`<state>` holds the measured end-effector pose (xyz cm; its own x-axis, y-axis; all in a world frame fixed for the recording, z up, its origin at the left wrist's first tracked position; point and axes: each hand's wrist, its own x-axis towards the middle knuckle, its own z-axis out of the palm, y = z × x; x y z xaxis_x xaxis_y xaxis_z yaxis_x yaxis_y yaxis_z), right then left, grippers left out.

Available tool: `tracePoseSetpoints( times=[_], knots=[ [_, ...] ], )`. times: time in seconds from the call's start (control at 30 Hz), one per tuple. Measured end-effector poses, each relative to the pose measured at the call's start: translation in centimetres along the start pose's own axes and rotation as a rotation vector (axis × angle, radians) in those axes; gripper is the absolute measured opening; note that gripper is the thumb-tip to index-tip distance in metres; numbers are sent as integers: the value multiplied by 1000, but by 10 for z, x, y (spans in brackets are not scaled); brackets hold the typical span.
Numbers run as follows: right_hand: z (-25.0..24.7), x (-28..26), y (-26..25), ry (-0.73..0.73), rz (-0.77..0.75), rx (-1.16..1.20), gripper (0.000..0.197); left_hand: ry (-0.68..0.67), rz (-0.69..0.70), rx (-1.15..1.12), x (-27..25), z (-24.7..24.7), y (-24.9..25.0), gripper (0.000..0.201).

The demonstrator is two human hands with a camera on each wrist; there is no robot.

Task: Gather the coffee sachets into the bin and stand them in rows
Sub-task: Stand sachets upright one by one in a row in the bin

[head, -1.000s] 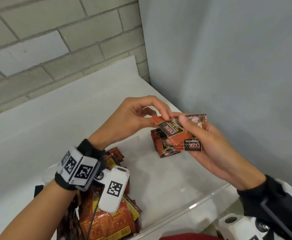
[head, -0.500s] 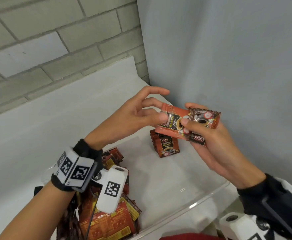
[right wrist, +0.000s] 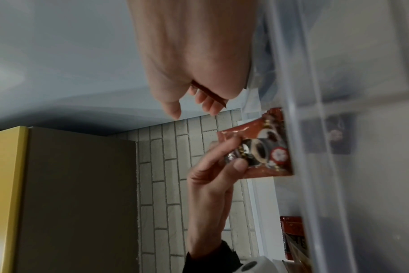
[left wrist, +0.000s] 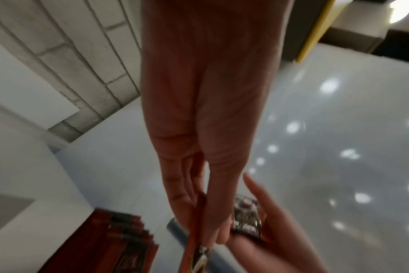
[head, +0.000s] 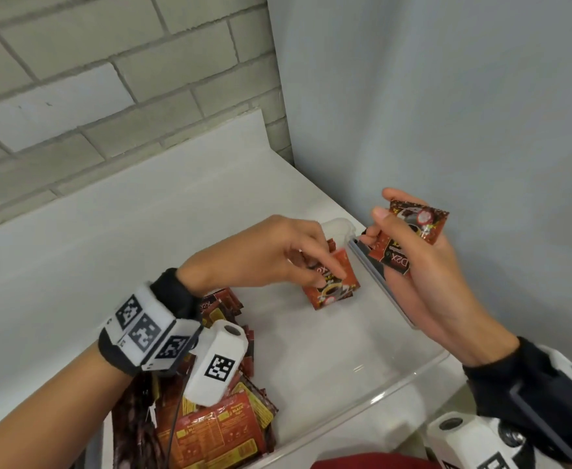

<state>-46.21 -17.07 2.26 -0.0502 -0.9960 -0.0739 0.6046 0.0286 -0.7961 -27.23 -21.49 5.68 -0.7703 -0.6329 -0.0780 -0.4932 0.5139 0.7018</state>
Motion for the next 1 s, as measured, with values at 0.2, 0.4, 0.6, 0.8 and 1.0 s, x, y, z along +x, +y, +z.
tracePoseSetpoints(
  times=[0.2,0.4,0.6,0.8,1.0],
  knots=[
    [-2,-1,1,-5,-4,-19,41,-190,107,275,16,28,-15,29],
    [-3,1,1,-5,-8,-8,41,-125,63,412,26,38,-25,34],
    [-3,1,2,-3,0,12,41,12,102,601,25,42,-23,27],
    [-1,3,1,6,22,86,40,29,72,642,24,43,-19,25],
    [-6,7,1,-5,84,138,19,56,96,680,26,46,-25,30]
  ],
)
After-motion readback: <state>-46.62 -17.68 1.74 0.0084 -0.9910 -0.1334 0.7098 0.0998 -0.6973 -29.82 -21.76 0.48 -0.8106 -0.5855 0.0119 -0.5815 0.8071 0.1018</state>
